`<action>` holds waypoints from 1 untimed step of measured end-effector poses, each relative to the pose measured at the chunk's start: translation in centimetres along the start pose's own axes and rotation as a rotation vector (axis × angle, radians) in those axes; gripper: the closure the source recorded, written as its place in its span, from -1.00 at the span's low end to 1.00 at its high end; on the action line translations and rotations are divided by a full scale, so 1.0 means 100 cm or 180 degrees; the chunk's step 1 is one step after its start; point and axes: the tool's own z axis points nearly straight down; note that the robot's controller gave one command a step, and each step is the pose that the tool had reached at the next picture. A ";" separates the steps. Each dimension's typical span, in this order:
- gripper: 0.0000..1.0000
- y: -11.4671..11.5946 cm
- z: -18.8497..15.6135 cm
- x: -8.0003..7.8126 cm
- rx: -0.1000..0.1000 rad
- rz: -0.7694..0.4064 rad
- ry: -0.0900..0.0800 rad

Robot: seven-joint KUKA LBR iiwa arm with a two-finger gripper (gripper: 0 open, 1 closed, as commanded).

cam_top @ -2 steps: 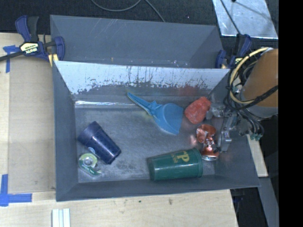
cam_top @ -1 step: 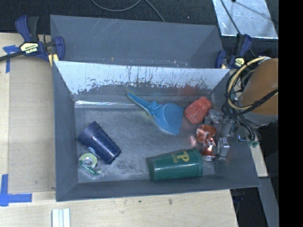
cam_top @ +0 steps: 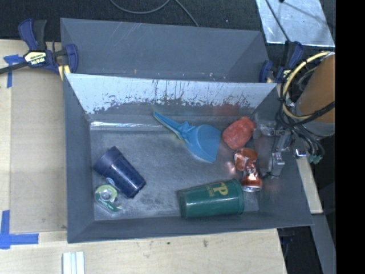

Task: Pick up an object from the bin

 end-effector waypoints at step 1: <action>-1.00 -0.001 0.067 0.016 -0.0005 0.0211 0.0012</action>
Offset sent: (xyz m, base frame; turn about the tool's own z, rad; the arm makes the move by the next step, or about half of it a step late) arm -0.0362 -0.0006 -0.0838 0.0105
